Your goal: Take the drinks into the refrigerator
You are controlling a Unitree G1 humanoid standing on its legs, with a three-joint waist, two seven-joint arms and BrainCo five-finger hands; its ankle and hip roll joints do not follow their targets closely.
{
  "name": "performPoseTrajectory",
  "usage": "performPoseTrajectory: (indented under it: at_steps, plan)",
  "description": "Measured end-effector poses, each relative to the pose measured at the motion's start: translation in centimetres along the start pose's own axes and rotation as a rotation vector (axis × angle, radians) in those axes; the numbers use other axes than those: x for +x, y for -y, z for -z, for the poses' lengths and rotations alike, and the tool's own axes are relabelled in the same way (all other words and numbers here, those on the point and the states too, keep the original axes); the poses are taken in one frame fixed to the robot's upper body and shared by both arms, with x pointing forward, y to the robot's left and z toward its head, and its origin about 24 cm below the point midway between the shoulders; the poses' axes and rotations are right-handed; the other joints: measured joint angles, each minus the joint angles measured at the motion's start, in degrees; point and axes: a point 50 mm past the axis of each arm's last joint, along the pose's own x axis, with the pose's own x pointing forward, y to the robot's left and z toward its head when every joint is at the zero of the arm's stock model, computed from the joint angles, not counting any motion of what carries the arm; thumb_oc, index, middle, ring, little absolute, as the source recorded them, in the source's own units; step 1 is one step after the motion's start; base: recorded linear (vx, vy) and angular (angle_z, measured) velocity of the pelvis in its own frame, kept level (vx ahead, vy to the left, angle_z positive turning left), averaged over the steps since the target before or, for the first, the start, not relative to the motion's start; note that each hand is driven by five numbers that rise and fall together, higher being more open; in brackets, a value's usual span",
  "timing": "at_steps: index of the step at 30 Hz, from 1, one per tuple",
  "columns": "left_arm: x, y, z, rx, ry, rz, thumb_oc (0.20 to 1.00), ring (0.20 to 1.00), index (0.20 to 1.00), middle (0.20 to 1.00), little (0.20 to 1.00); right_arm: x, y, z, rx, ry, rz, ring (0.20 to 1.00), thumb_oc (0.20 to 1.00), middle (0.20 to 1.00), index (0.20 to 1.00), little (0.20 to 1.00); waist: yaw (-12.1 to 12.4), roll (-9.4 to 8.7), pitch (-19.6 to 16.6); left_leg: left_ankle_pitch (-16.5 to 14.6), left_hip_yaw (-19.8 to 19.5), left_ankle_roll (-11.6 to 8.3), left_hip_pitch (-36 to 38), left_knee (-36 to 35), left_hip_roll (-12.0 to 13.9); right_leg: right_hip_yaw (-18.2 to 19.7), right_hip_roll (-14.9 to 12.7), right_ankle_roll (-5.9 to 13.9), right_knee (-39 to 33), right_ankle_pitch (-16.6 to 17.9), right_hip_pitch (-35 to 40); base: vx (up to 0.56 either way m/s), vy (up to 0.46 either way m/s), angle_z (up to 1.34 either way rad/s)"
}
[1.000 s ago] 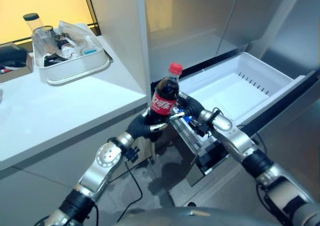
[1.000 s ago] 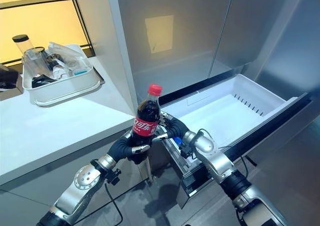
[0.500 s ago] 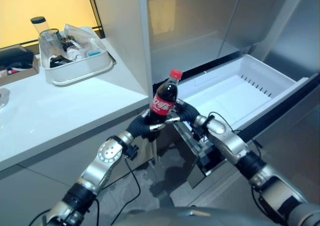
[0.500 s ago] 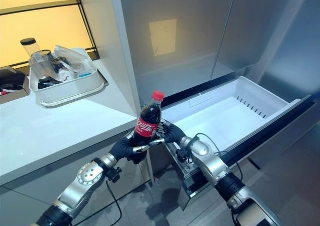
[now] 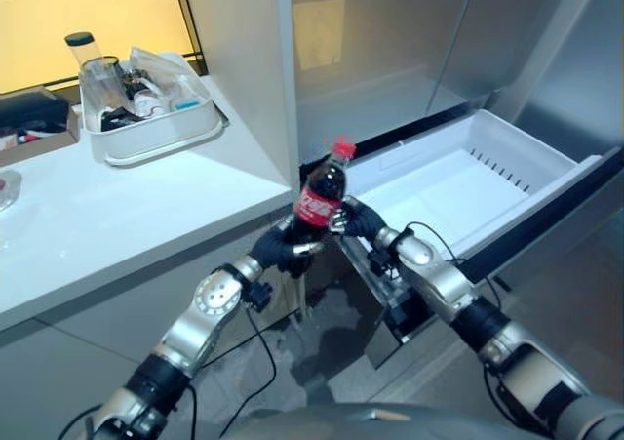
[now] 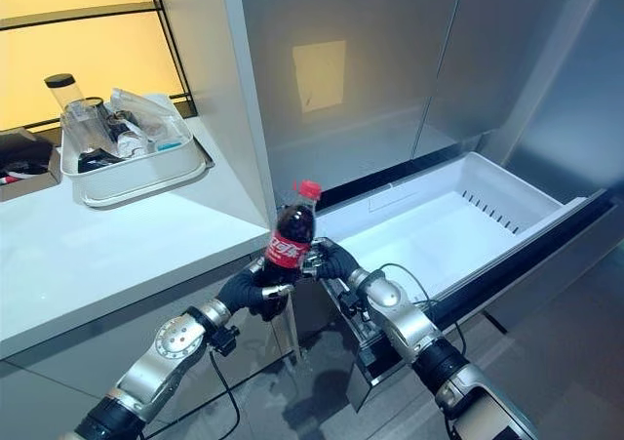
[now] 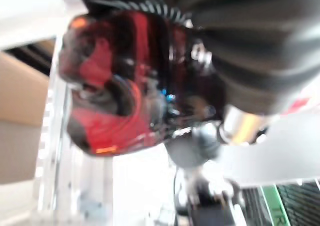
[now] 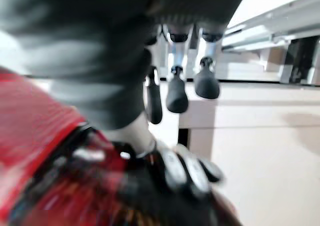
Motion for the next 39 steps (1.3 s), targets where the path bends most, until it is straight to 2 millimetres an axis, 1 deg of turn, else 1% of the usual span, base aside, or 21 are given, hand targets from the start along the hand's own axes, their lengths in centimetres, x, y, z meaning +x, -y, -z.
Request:
performPoseTrajectory:
  at_steps: [1,2,7,19,23,25,28,30,31,35,39]
  plan:
    - [0.0,0.0,0.0,0.0,0.001,-0.001,0.2,0.2,0.2,0.2,0.2,0.0,0.0,0.0,0.001,0.001,0.0,0.225,0.225,0.225,0.225,0.225,0.0,0.04,0.0,0.0,0.0,0.0,0.0,0.0,0.0,0.0,0.0,0.0,0.0,0.0,0.0,0.0,0.0,0.0]
    - [0.0,0.0,0.0,0.0,0.001,-0.001,0.2,0.2,0.2,0.2,0.2,0.0,0.0,0.0,0.002,0.001,0.001,1.0,1.0,1.0,1.0,1.0,0.0,0.06,-0.1,0.0,0.0,0.0,0.0,0.0,0.0,0.0,0.0,0.0,0.0,0.0,0.0,0.0,0.0,0.0]
    - [0.1,0.4,-0.3,-0.001,0.015,0.017,0.2,0.2,0.2,0.2,0.2,-0.1,0.6,0.1,0.01,-0.004,0.048,1.0,1.0,1.0,1.0,1.0,0.1,0.06,-0.1,0.0,0.0,0.0,0.0,0.0,0.0,0.0,0.0,0.0,0.0,0.0,0.0,0.0,0.0,0.0]
    - [-0.2,0.3,-0.2,0.002,0.014,0.026,0.2,0.2,0.2,0.2,0.2,-0.2,0.9,-0.2,0.008,0.005,0.038,1.0,1.0,1.0,1.0,1.0,0.3,0.07,-0.1,0.0,-0.1,0.01,0.0,0.0,0.0,-0.2,0.0,0.01,0.0,0.0,0.1,0.0,0.0,0.0]
    - [-0.8,0.3,-0.7,-0.027,0.065,-0.003,0.2,0.2,0.2,0.2,0.2,-0.7,1.3,-1.1,0.065,0.041,-0.001,1.0,1.0,1.0,1.0,1.0,0.3,0.1,-0.1,0.0,-0.5,0.01,-0.1,0.0,0.0,-0.5,0.0,0.04,0.0,-0.1,0.2,-0.01,-0.005,0.03]
    - [-1.3,-0.1,-0.6,-0.047,0.07,-0.042,0.2,0.2,0.2,0.2,0.2,-1.1,1.6,-2.0,0.087,0.077,-0.028,1.0,1.0,1.0,1.0,1.0,0.5,0.11,0.0,0.1,-0.9,0.01,-0.2,0.0,0.0,-1.0,-0.1,0.08,-0.1,-0.2,0.4,-0.02,-0.011,0.08]
    - [-2.3,-1.1,-0.1,-0.094,0.068,-0.156,0.2,0.2,0.2,0.2,0.2,-1.5,1.9,-3.4,0.091,0.139,-0.047,1.0,1.0,1.0,1.0,1.0,0.3,0.11,0.0,0.1,-1.0,-0.01,-0.1,0.0,0.1,-1.0,0.0,0.04,-0.2,-0.2,0.4,-0.01,-0.002,0.01]
    - [-2.6,-1.4,0.0,-0.114,0.072,-0.201,0.2,0.2,0.2,0.2,0.2,-1.9,2.4,-3.7,0.072,0.143,-0.05,1.0,1.0,1.0,1.0,1.0,0.4,0.1,0.0,0.1,-1.1,-0.01,-0.2,0.0,0.1,-1.1,-0.1,0.05,-0.2,-0.2,0.4,0.0,-0.003,0.02]
    - [-2.9,-1.8,0.1,-0.12,0.069,-0.241,0.2,0.2,0.2,0.2,0.2,-2.3,3.0,-4.0,0.072,0.153,-0.033,1.0,1.0,1.0,1.0,1.0,0.7,0.04,0.0,0.1,-1.1,0.0,-0.2,0.0,0.0,-1.1,-0.1,0.07,-0.2,-0.2,0.5,0.0,0.0,0.0]
    - [-3.3,-2.6,0.0,-0.111,0.074,-0.291,0.2,0.2,0.2,0.2,0.2,-3.8,4.6,-4.1,0.082,0.166,0.026,1.0,1.0,1.0,1.0,1.0,1.8,0.0,0.0,0.1,-1.2,0.0,-0.2,0.0,0.0,-1.2,-0.1,0.12,-0.2,-0.3,0.5,0.0,0.0,0.0]
    - [-3.2,-2.8,-0.1,-0.104,0.077,-0.286,0.2,0.2,0.2,0.2,0.2,-4.3,4.6,-4.8,0.055,0.191,-0.006,1.0,1.0,1.0,1.0,1.0,1.7,-0.06,0.1,0.1,-1.3,0.0,-0.2,0.0,0.0,-1.3,-0.1,0.16,-0.2,-0.3,0.5,0.0,0.0,0.0]
